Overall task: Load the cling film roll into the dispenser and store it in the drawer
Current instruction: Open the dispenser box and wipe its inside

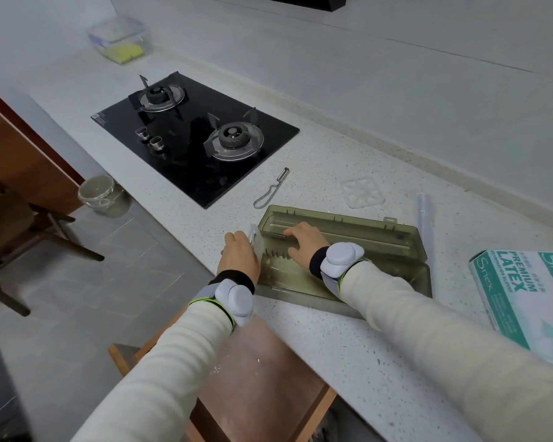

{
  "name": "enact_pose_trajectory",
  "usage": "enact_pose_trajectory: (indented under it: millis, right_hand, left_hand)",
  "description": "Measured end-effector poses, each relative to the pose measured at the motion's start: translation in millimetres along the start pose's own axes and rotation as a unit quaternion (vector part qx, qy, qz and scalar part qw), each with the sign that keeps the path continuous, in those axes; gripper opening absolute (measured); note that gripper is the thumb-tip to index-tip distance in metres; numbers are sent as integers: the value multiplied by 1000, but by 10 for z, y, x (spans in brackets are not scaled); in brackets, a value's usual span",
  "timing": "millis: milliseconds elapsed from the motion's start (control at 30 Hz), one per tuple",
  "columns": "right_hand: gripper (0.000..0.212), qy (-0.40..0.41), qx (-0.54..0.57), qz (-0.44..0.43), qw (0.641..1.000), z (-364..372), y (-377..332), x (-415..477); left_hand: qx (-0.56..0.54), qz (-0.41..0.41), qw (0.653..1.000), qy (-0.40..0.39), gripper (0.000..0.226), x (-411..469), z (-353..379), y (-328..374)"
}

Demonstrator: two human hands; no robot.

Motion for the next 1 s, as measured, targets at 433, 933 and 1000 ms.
enact_pose_trajectory:
  millis: [433, 933, 1000]
  right_hand:
    - [44, 39, -6, 28, 999, 60, 36, 3]
    - [54, 68, -31, 9, 997, 179, 86, -34]
    - [55, 70, -30, 3, 997, 183, 78, -24]
  left_hand:
    - [-2, -9, 1000, 13, 19, -1, -88, -26]
    - [44, 18, 999, -2, 28, -35, 136, 19]
    - [37, 19, 999, -1, 25, -7, 111, 7]
Point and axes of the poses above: each hand's wrist, its own x-axis towards the middle knuckle, its own z-axis out of the palm, y = z × x, the point moved 9 cm from there along x, towards the middle knuckle, and after that the axes turned 10 degrees about y, right-handed, at the moved point
